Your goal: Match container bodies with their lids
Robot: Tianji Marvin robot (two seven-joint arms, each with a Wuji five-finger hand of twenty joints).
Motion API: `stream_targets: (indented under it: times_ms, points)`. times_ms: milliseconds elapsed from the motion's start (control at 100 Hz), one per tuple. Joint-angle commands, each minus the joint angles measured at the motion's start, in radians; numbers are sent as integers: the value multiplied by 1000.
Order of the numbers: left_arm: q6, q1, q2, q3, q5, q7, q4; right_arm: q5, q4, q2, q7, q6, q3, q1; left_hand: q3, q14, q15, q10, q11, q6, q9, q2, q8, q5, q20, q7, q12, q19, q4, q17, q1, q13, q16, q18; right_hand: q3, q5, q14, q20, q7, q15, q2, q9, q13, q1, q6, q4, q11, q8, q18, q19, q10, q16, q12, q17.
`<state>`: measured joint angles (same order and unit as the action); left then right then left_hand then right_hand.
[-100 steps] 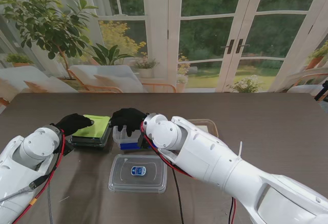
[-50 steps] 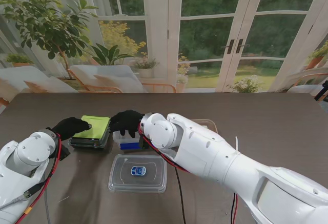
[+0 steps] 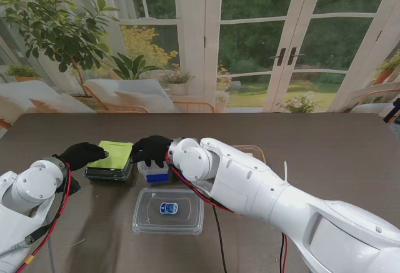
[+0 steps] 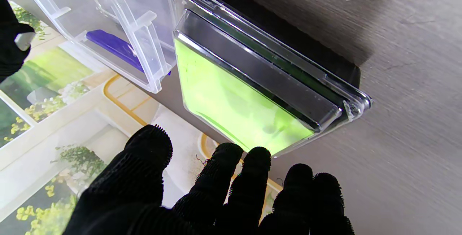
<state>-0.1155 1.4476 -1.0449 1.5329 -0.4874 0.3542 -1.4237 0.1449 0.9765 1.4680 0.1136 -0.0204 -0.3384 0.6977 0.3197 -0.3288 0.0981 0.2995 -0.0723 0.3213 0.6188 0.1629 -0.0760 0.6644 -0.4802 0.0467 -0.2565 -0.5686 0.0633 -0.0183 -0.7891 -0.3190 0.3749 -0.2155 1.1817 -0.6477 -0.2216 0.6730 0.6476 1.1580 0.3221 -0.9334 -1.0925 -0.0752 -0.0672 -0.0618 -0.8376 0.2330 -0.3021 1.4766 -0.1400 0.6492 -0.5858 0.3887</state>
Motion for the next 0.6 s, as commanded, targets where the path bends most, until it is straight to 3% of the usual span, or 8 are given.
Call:
stream_targets:
  times_ms: [0, 120, 270, 590]
  points:
    - [13, 7, 0, 4, 3, 12, -10, 7, -5, 11, 12, 10, 7, -5, -12, -35, 41, 18, -4, 2, 19, -31, 1, 0, -57, -7, -16, -75, -6, 6, -11, -46, 39, -1, 42, -17, 25, 39, 7, 67, 46, -35, -69, -21, -34, 14, -52, 4, -2, 74, 34, 26, -37, 215]
    - [35, 6, 0, 1, -7, 8, -10, 16, -21, 21, 16, 20, 19, -16, 13, -76, 177, 54, -35, 16, 96, -26, -4, 36, -162, 4, -65, -305, -1, 21, -20, -95, 157, -28, 79, -14, 33, 73, 1, 170, 50, -100, -155, -41, -47, 21, -116, 2, -7, 153, 40, 57, -92, 294]
    - [57, 1, 6, -8, -42, 17, -5, 21, -47, 37, 35, 40, 40, -30, 30, -124, 387, 101, -77, 29, 187, -21, -8, 60, -240, 11, -168, -516, 2, 46, -17, -116, 262, -57, 118, 4, 41, 81, -21, 299, 54, -233, -213, -64, -43, 20, -147, -7, -44, 234, 41, 111, -134, 429]
    - [83, -7, 19, -15, -125, 48, -5, 43, -99, 68, 61, 66, 77, -48, 38, -158, 550, 118, -108, 36, 239, -21, -9, 65, -293, 12, -269, -653, 2, 70, -8, -135, 319, -65, 149, 37, 76, 66, -57, 432, 57, -341, -215, -84, -65, 20, -211, -22, -58, 295, 55, 193, -204, 534]
